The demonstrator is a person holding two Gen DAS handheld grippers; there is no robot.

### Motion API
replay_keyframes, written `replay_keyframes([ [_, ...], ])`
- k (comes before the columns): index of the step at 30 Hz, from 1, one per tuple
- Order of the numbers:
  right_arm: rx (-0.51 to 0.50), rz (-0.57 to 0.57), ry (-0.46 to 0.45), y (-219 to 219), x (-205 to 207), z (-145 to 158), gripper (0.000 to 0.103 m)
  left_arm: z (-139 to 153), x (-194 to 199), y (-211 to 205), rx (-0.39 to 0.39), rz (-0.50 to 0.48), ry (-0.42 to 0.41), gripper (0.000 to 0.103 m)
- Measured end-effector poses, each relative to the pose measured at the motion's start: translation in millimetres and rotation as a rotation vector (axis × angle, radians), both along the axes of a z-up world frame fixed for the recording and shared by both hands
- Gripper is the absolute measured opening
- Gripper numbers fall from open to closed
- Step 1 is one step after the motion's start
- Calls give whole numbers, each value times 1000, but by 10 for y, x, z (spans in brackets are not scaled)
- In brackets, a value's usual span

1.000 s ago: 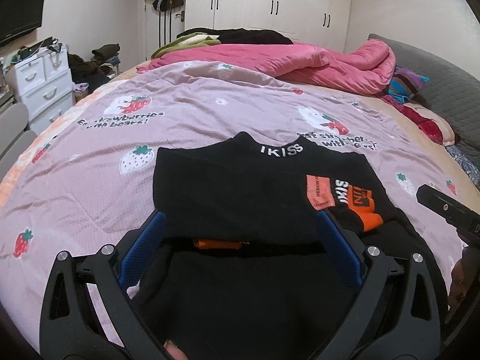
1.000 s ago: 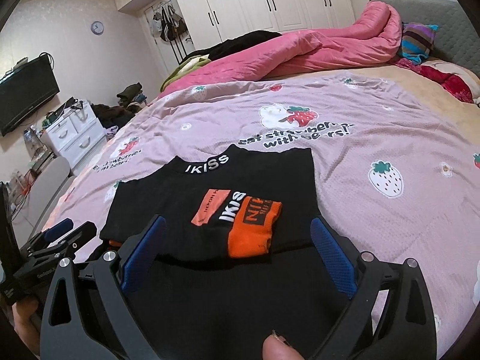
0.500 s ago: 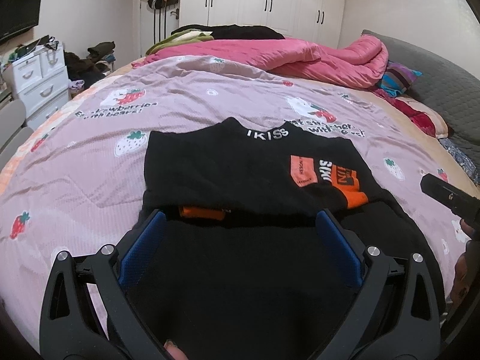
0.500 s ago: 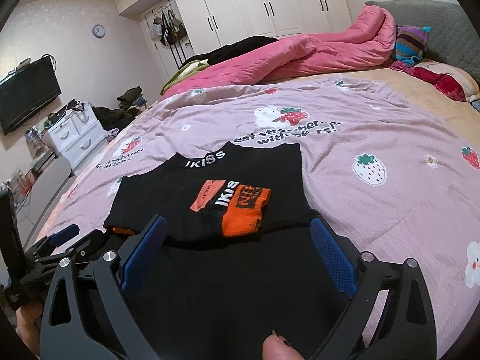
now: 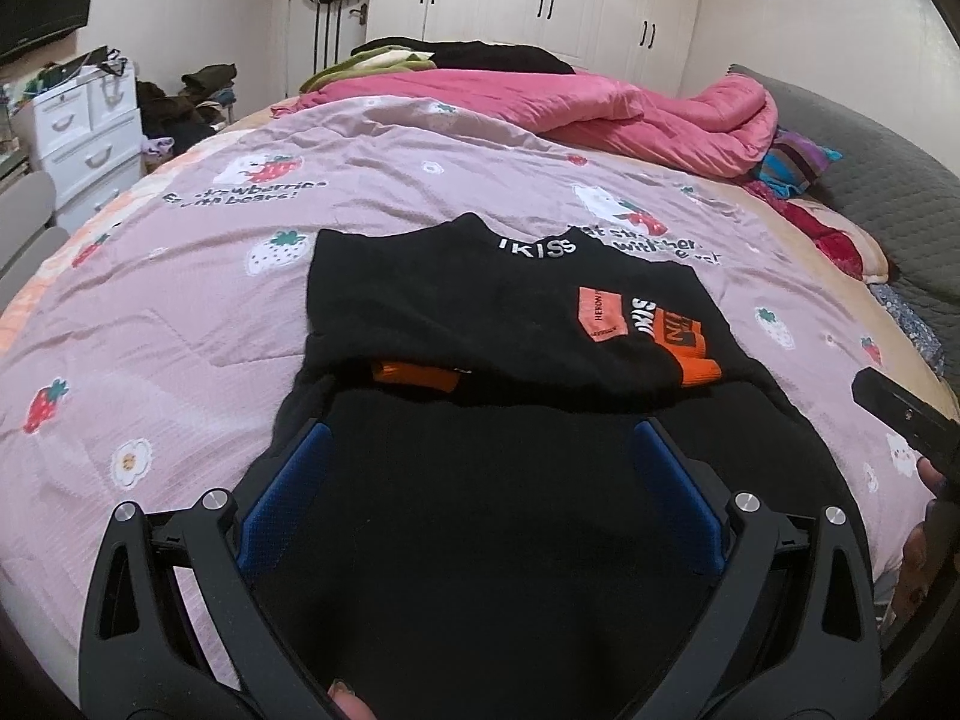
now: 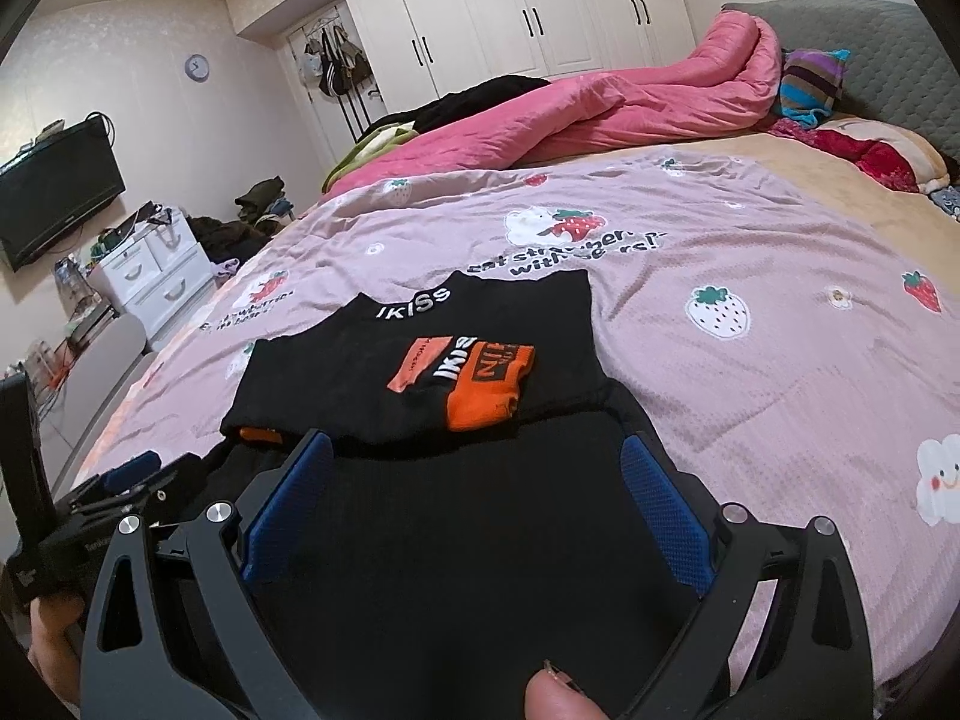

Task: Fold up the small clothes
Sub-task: 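Move both tools back along the shirt to its hem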

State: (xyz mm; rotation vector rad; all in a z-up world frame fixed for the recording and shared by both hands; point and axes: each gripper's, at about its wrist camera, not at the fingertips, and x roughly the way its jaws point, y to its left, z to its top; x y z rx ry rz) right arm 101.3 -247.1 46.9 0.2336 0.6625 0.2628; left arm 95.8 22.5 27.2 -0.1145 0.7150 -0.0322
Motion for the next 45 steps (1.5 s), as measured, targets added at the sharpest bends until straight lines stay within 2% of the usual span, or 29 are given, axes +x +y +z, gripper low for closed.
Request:
replay_keyframes([
  [27,-35,-49,69,-232,-373,-262,97,-174,-388,314,53,61,56,94],
  [45,-48,-49,146,-387,-776,-468,97,-193,-775,338,128,76,106,94],
])
